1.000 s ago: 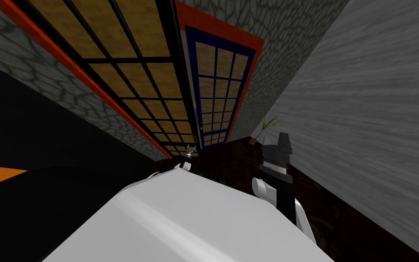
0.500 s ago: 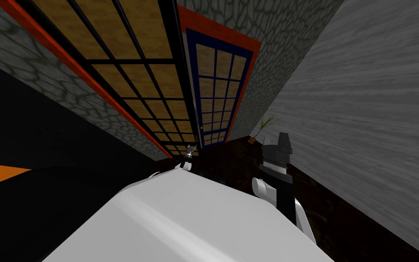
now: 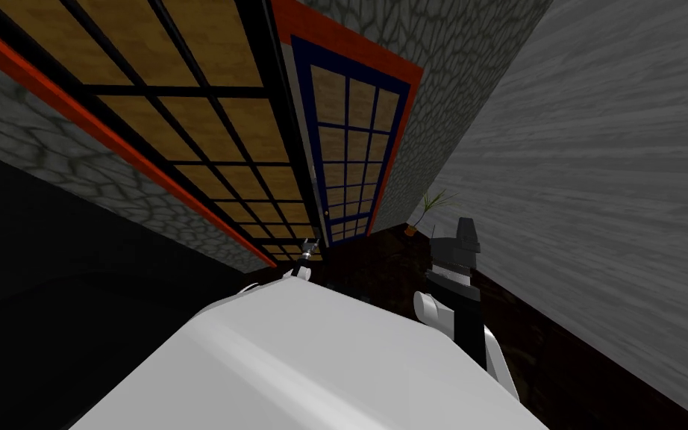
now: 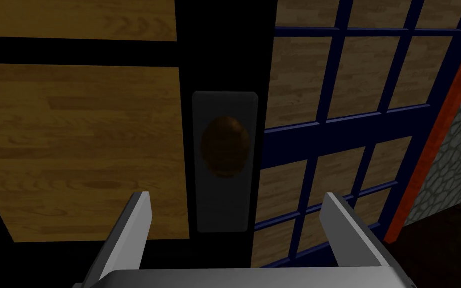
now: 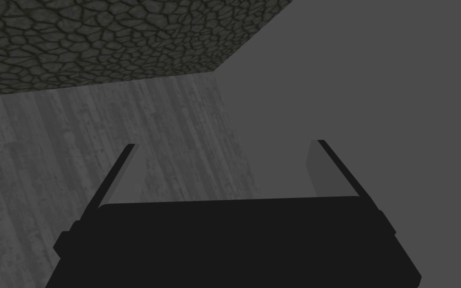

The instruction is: Pull the door open

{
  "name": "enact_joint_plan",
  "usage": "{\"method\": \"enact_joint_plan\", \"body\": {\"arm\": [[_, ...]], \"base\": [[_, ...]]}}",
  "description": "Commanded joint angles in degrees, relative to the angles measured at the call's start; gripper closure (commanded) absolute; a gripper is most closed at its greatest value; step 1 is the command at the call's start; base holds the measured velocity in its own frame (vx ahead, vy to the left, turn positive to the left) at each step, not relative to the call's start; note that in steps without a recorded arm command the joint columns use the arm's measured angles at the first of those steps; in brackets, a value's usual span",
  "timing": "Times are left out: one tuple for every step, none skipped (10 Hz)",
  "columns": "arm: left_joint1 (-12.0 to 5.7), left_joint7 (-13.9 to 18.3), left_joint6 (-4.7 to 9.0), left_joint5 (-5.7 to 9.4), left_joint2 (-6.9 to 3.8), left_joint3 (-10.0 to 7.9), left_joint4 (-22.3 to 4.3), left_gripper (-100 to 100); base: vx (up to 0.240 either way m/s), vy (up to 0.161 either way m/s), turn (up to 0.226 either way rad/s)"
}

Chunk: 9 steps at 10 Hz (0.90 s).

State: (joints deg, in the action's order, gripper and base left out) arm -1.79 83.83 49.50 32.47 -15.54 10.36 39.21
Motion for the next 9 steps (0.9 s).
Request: {"method": "enact_joint_plan", "body": {"arm": [[0.32,1.62,0.94,0.35,-1.28,-0.36,-1.08,-100],[0.79,2.69,1.47,0.67,-2.31,-0.71,-1.55,-100],[0.79,2.69,1.47,0.67,-2.31,-0.71,-1.55,-100],[0.92,2.98,1.62,0.76,-2.60,-0.81,-1.68,-100],[1.26,3.75,1.99,0.99,-3.34,-1.07,-2.03,-100],[1.03,3.47,2.04,0.81,-2.96,-0.85,-2.27,-100],[1.03,3.47,2.04,0.81,-2.96,-0.85,-2.27,100],[1.03,3.47,2.04,0.81,-2.96,-0.85,-2.27,100],[1.03,3.47,2.04,0.81,-2.96,-0.85,-2.27,100]], "base": [[0.224,0.013,-0.117],[0.223,0.000,-0.168],[0.165,0.004,-0.052],[0.103,0.008,-0.018],[0.144,0.022,-0.112],[0.073,0.016,-0.023],[-0.019,-0.005,0.029],[-0.030,-0.005,-0.001],[-0.018,-0.001,-0.010]]}}
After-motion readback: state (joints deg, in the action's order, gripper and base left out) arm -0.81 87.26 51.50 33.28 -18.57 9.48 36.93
